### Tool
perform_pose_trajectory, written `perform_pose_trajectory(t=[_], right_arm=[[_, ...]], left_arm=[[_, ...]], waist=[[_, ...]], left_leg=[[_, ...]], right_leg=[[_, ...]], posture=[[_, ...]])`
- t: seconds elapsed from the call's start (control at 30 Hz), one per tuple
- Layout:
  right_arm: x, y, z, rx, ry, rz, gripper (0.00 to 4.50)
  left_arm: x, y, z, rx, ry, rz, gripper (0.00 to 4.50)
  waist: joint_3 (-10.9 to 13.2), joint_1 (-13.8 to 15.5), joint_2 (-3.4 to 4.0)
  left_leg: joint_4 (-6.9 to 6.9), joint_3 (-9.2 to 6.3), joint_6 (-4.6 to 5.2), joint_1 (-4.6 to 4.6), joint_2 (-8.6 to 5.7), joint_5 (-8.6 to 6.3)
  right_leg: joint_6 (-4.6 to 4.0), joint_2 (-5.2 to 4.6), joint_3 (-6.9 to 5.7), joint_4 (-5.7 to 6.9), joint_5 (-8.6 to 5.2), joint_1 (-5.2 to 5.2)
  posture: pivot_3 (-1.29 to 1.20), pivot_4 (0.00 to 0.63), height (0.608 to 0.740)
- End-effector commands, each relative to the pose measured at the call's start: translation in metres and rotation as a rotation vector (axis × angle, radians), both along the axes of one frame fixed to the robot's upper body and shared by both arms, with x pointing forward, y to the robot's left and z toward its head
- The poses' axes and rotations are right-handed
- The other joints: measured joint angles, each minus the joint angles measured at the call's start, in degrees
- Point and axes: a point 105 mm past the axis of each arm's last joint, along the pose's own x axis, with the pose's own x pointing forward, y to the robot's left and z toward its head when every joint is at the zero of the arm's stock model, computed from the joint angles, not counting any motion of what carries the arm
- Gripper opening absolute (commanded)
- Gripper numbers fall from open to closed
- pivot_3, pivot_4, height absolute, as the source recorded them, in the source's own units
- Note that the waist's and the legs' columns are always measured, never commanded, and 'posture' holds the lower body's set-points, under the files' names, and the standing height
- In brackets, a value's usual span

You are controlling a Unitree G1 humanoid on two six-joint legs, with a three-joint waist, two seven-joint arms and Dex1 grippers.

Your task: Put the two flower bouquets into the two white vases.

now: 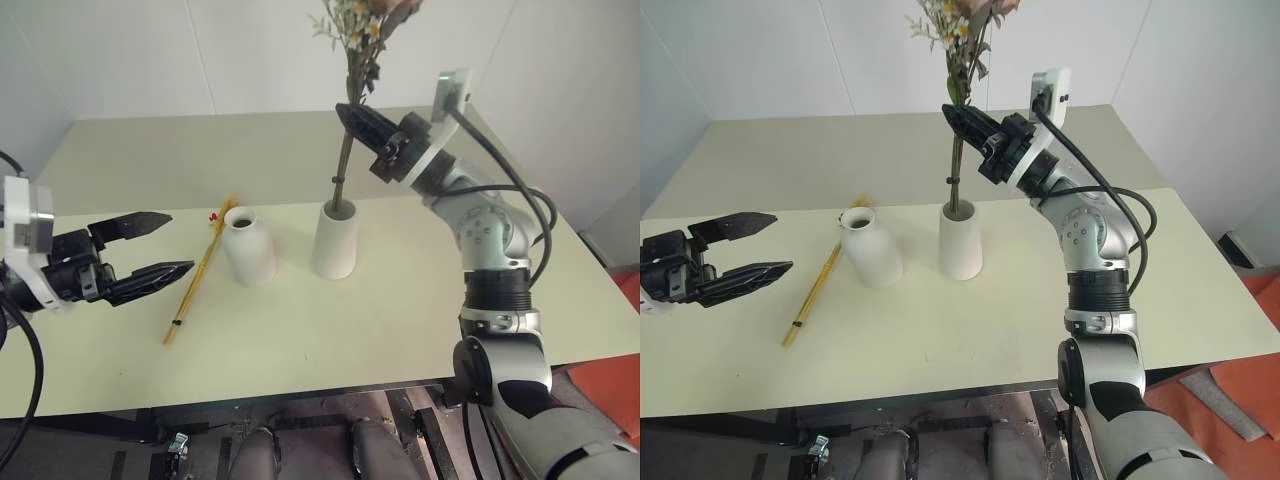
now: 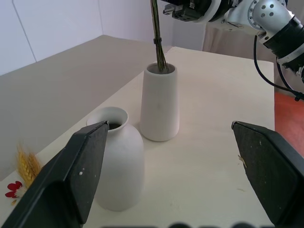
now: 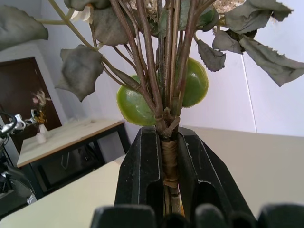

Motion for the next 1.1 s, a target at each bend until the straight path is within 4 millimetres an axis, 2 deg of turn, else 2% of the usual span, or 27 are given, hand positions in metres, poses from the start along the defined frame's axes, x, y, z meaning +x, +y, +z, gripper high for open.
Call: perform_pose_trajectory(t=[0.03,0.17,0.37,0.6,0.8,0.93,1.1], right_arm=[[0.001,-0.001,-0.006,-0.015,-0.040,-0.023,0.22],[0.005,-0.001,-0.020,-0.040,-0.032,-0.040,0.22],[-0.006,0.000,-0.034,-0.057,-0.045,-0.010,2.14],[-0.034,-0.013,-0.044,-0.087,-0.071,0.086,4.45],[-0.047,-0.028,-0.051,-0.173,-0.080,0.116,4.45],[-0.055,-0.043,-0.060,-0.311,-0.074,0.145,4.45],[-0.066,-0.057,-0.054,-0.442,-0.099,0.213,4.45]], left_arm=[[-0.007,0.000,0.011,0.021,-0.047,0.006,4.50],[-0.007,0.001,0.011,0.024,-0.046,0.010,4.50],[-0.006,0.002,0.011,0.029,-0.047,0.012,4.50],[-0.005,0.004,0.010,0.027,-0.041,0.020,4.50],[0.000,0.010,0.006,0.005,-0.036,0.100,4.50],[0.011,0.025,-0.006,0.028,0.018,0.286,4.50],[0.021,0.049,-0.030,0.138,0.200,0.541,4.50]], waist=[[0.00,0.08,0.00],[0.00,0.08,0.00],[0.00,0.08,0.00],[0.00,0.90,0.00],[0.00,1.30,-0.01],[0.01,1.41,-0.01],[0.02,1.41,-0.04]], left_leg=[[0.00,0.00,0.00,-0.01,0.00,0.00],[0.00,0.00,0.00,0.00,0.00,0.00],[-0.01,0.00,0.00,0.00,0.00,0.00],[0.00,0.00,0.00,0.00,0.00,0.00],[0.00,0.00,0.00,0.06,0.01,0.00],[0.01,0.02,0.00,0.04,0.01,0.00],[0.02,0.01,0.00,0.06,0.01,0.00]], right_leg=[[0.00,0.00,0.00,-0.01,0.00,0.00],[0.00,0.00,0.00,0.00,0.00,0.00],[0.00,0.00,0.00,0.00,-0.01,0.00],[0.02,0.00,0.00,0.00,-0.01,0.01],[0.01,0.01,0.00,0.00,-0.01,0.03],[0.01,0.00,0.00,-0.02,-0.01,0.03],[0.02,0.01,0.00,-0.01,-0.02,0.03]], posture=[[0.00,0.150,0.740],[0.00,0.150,0.740],[0.00,0.150,0.740],[0.00,0.150,0.740],[0.00,0.150,0.740],[0.00,0.150,0.740],[0.00,0.150,0.740]])
